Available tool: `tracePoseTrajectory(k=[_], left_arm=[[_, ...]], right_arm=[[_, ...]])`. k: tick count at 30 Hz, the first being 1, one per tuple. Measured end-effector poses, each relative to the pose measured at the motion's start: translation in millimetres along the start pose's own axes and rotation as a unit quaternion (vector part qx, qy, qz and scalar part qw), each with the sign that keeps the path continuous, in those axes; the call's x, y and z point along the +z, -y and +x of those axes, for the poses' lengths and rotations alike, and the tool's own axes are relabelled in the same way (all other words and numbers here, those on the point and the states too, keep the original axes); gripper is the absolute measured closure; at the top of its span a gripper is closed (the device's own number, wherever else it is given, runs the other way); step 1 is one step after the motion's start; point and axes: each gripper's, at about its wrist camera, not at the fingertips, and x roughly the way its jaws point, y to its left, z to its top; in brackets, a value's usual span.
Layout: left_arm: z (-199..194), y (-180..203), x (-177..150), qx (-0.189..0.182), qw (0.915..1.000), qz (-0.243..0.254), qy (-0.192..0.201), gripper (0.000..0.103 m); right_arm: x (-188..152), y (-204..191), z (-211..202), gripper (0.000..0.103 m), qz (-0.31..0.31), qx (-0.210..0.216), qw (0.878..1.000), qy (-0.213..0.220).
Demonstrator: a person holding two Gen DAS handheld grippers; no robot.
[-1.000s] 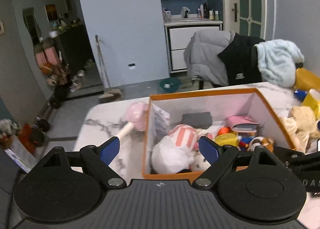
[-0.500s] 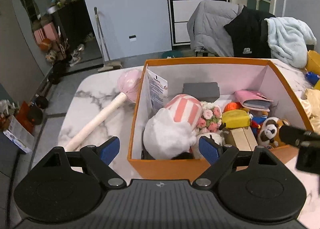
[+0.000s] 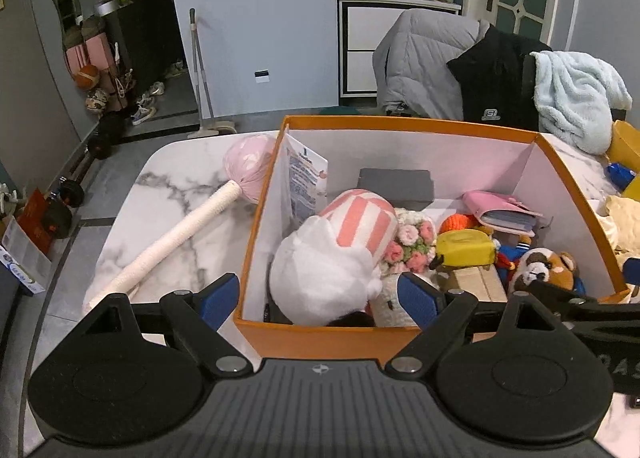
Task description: Organize objects
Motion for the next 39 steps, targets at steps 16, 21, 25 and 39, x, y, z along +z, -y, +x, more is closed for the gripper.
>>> tracePoseTrajectory(k=[16, 21, 25, 39], left_arm=[[-6.4, -0.1, -2.6, 0.003, 1.0000, -0.005, 0.005, 0.002], [-8.1, -1.1, -2.3, -0.001, 1.0000, -0.008, 0.005, 0.002], [-8.1, -1.5, -2.9, -0.001, 1.0000, -0.008, 0.003, 0.002], [-9.9, -0.7, -3.6, -0.003, 0.9999, -0.008, 0.005, 0.002]], right_arm=[[-3.9, -0.6, -8.4, 0.001, -0.005, 0.009, 1.000, 0.007], [-4.2, 0.7, -9.7, 0.001, -0.001, 0.013, 1.000, 0.007], [-5.1, -0.4, -10.8, 0.001, -0.005, 0.011, 1.000, 0.009], [-6.0, -0.6, -12.9, 0.001, -0.005, 0.011, 1.000, 0.010]])
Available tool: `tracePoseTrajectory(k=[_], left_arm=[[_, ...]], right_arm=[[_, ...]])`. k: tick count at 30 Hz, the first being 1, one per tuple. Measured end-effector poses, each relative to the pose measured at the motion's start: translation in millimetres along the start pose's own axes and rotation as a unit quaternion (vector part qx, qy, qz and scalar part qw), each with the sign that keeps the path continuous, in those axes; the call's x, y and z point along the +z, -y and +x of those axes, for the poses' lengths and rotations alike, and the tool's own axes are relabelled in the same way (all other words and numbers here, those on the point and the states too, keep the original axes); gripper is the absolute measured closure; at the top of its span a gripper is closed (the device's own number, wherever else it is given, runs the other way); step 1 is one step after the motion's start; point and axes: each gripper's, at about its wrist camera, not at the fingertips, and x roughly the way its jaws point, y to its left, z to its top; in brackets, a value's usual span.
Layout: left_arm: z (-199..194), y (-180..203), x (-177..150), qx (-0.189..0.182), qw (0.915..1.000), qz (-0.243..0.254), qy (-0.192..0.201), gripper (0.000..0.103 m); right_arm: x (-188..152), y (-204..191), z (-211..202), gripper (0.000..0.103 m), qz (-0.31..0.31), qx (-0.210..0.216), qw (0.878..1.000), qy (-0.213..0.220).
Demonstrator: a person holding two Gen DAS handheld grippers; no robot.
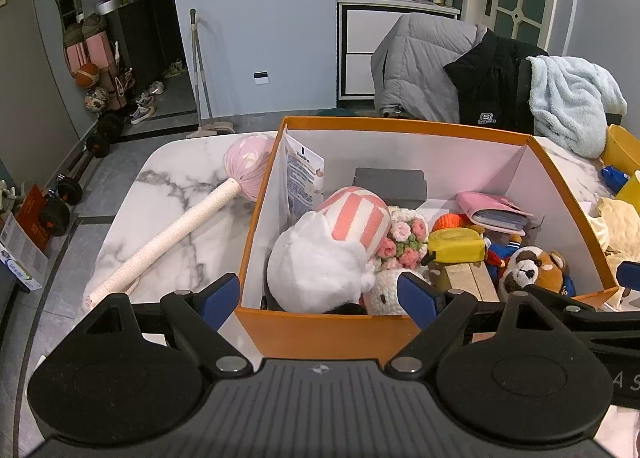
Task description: Organize objects
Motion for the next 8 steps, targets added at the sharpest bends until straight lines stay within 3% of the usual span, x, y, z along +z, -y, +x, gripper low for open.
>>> tracePoseTrajectory(k=[5, 8], left_arm=[[-1.7, -0.1, -0.2, -0.002, 1.0000, 0.000, 0.002, 0.002], [-10.2, 0.1, -3.6, -0.003, 0.9994, 0.007, 0.033, 0.002]], right_arm=[[-0.1, 1.1, -2.0, 0.001, -0.001, -0.001, 1.000, 0.002], [-0.7, 2.7, -4.8, 0.001, 0.001, 0.005, 1.000, 0.005]])
